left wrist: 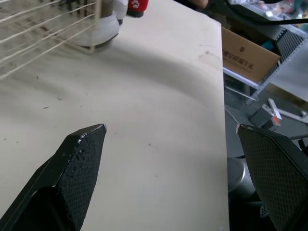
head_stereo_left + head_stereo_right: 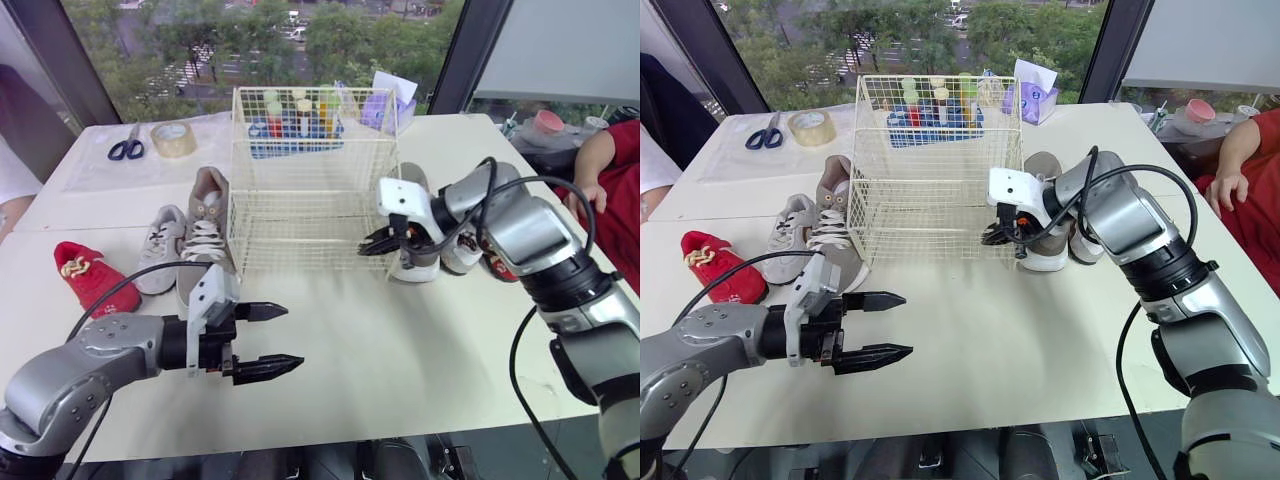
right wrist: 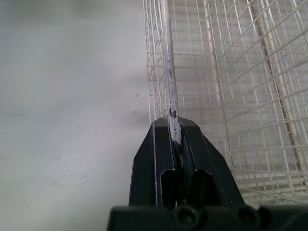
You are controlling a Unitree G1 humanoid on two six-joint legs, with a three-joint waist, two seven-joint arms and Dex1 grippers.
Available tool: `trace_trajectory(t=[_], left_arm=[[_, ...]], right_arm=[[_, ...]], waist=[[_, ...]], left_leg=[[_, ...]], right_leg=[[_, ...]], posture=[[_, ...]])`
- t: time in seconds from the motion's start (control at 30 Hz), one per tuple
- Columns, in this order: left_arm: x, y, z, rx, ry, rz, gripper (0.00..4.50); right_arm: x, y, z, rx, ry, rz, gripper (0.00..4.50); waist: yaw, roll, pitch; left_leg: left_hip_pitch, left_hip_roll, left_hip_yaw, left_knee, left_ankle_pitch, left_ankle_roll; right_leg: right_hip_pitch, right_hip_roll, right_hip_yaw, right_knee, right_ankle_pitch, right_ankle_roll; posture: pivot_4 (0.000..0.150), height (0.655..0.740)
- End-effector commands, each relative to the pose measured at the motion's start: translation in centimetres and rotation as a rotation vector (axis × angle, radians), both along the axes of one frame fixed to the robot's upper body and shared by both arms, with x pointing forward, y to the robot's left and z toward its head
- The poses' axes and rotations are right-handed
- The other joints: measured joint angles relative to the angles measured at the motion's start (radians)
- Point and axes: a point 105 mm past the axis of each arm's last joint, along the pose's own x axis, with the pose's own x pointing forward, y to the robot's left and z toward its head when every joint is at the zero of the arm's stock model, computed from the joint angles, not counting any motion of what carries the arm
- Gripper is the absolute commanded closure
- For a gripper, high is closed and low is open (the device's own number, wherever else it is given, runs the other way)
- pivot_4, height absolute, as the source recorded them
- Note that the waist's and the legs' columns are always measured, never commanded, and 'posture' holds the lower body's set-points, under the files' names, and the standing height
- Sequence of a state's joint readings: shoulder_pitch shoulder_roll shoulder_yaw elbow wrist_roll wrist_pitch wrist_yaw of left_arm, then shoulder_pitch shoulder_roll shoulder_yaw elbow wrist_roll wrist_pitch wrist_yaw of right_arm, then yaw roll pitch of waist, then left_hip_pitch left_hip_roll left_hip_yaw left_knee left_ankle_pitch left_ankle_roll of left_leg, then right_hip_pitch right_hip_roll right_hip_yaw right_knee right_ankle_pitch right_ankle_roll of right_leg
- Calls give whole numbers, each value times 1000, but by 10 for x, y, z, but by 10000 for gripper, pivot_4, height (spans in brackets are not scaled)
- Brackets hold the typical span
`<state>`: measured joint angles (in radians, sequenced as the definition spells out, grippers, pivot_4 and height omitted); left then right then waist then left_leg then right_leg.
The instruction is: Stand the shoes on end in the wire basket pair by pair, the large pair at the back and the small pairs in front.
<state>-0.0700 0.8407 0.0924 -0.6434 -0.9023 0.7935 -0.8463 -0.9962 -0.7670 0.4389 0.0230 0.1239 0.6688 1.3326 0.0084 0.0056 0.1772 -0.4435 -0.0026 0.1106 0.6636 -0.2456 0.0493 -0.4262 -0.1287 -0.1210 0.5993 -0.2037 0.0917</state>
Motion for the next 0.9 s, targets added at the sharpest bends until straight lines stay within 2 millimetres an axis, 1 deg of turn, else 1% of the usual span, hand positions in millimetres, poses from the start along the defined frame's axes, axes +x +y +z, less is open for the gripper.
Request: trace_trajectory(t=[0.03,0.13,0.2,0.27,0.33,0.37,0.4,0.5,0.53,0.57,0.63,0.67,0.7,0.73,0.77,0.83,0.9], left_arm=[[0,-2,4,-12,-30,-16,0],[0,-3,3,-11,-30,-18,0],[1,-3,3,-11,-29,-20,0],[1,-4,2,-12,-29,-22,0],[1,-3,2,-12,-28,-23,0],[0,-4,3,-16,-25,-25,0],[0,-3,3,-19,-22,-26,0],[-1,-3,4,-32,-10,-35,0],[0,-2,6,-48,-4,-35,0],[1,-2,9,-65,-1,-33,0],[2,0,13,-85,5,-29,0],[6,0,16,-110,-3,1,0],[10,0,19,-143,-3,33,0],[11,-1,23,-177,-1,47,0],[10,-2,26,-198,8,54,0],[6,-3,28,-217,21,61,0],[2,-4,29,-231,31,78,0]], right_arm=[[-13,5,12,14,-36,76,44575],[-15,7,6,8,-49,84,44575],[-12,8,3,-2,-70,89,44575],[-10,4,0,-41,-112,112,38042],[-7,2,-1,-50,-131,112,29915],[-8,0,1,-44,-134,118,24935],[-9,2,8,-6,-148,116,20263],[-21,7,38,137,-142,111,4252],[-27,7,52,210,-135,100,146],[-34,4,68,295,-117,84,146],[-45,1,85,398,-87,60,146],[-46,-9,96,475,-83,-2,146],[-43,-21,105,566,-105,-95,146],[-37,-36,114,666,-158,-205,146],[-30,-52,119,744,-219,-324,146],[-22,-75,115,822,-319,-501,146],[-22,-91,96,869,-366,-647,146]], waist=[[-1,0,0],[-3,0,0],[-4,0,0],[-4,0,0],[-4,0,0],[-5,0,0],[-5,0,0],[1,0,0],[2,0,0],[4,0,0],[4,0,0],[4,0,0],[5,0,0],[6,-1,-1],[6,-4,-2],[5,-7,-4],[4,-7,-4]], left_leg=[[0,0,0,0,0,0],[0,0,0,0,0,0],[0,0,0,0,0,0],[0,0,0,0,0,0],[0,0,0,0,0,0],[0,0,0,0,1,1],[0,0,0,0,1,2],[0,0,0,0,1,2],[0,0,0,0,1,2],[0,0,0,0,1,1],[0,0,-1,0,0,0],[0,0,-1,0,0,0],[0,0,-2,0,0,0],[0,0,-2,0,0,0],[0,0,-3,1,0,0],[1,0,-4,1,0,0],[0,-1,-3,0,0,0]], right_leg=[[0,0,0,0,0,0],[0,0,0,0,0,0],[0,0,0,0,0,0],[0,0,0,0,0,0],[0,0,0,1,0,0],[0,0,0,1,0,0],[0,0,0,1,0,0],[0,0,0,0,0,0],[0,0,0,0,0,0],[0,0,0,0,0,0],[0,-1,0,0,0,0],[0,-1,0,0,0,0],[1,-1,0,0,0,0],[1,-4,-1,0,0,-1],[1,-4,-1,0,0,-1],[2,-5,-1,0,0,0],[2,-5,-1,0,0,0]], posture=[[1500,7400],[1500,7400],[1500,7400],[1500,7400],[1500,7400],[1500,7400],[1500,7400],[1500,7400],[1500,7400],[1500,7400],[1500,7400],[1500,7400],[1500,7400],[1500,7400],[1500,7400],[1500,7400],[1500,7400]])
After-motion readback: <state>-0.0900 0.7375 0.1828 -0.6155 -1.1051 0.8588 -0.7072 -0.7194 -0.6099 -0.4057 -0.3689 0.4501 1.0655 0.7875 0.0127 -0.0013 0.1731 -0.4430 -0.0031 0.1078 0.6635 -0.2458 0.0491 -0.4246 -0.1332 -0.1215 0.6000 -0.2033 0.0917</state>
